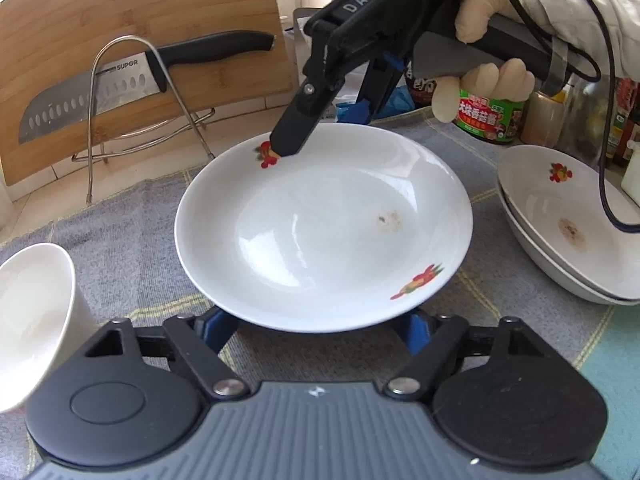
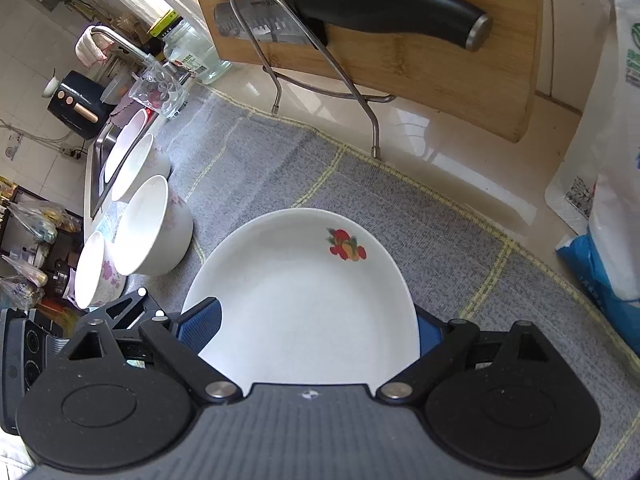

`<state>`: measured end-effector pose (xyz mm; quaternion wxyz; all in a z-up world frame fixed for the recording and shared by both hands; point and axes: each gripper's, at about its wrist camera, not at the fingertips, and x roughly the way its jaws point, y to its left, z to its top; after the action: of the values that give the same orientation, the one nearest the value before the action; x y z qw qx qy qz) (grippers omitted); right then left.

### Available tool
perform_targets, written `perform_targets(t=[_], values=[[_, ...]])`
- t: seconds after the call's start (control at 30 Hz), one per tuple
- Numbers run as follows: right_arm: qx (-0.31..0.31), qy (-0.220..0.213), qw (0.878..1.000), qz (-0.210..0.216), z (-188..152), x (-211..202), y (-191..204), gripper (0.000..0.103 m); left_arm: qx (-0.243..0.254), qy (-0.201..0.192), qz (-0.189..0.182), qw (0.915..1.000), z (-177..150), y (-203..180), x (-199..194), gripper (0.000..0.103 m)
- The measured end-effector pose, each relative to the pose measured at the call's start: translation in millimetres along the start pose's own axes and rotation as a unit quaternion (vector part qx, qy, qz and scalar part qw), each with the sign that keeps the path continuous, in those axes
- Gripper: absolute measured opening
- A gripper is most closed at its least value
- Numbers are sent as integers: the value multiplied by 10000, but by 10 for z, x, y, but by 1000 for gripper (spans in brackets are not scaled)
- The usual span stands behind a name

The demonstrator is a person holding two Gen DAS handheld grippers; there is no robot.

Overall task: Organize plates and bowls
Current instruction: 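Lift the plate with the right gripper and carry it toward the plate stack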

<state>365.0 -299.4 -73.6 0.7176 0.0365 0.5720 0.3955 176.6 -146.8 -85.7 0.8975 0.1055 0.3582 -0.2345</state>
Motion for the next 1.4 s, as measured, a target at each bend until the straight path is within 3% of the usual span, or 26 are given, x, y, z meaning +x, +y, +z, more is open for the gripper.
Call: perform_targets(t=[0.43, 0.8, 1.4], values=[[14, -248, 9996, -163, -245, -235, 178, 98, 126, -109, -160, 9997, 45, -156, -272, 81], [162, -618, 9974, -342, -573, -516, 335, 98, 529, -190, -344, 9978, 142, -328, -496, 81], [849, -1183, 9858, -839, -1360, -1055, 327, 98, 1242, -311, -1107, 9856, 250, -755, -588, 81]])
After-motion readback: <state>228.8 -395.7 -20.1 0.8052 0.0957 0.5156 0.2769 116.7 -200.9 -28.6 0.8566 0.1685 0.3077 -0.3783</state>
